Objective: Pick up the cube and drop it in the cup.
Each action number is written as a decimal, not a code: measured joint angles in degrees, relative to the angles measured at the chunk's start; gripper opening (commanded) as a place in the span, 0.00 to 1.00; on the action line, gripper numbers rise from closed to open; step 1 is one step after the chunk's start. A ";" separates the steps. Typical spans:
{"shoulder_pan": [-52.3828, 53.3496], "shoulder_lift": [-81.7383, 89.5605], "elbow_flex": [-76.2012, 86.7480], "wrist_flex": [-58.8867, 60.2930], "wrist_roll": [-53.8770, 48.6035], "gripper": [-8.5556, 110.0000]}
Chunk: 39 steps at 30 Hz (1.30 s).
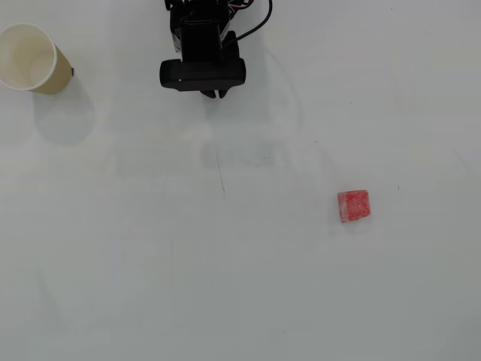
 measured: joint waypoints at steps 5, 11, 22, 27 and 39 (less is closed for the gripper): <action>0.00 0.00 0.00 0.00 0.00 0.08; 0.00 0.00 0.00 0.00 0.00 0.08; 0.00 0.00 0.00 0.00 0.00 0.08; 0.00 0.00 0.00 0.00 0.00 0.07; -1.49 0.00 0.00 -11.43 0.09 0.08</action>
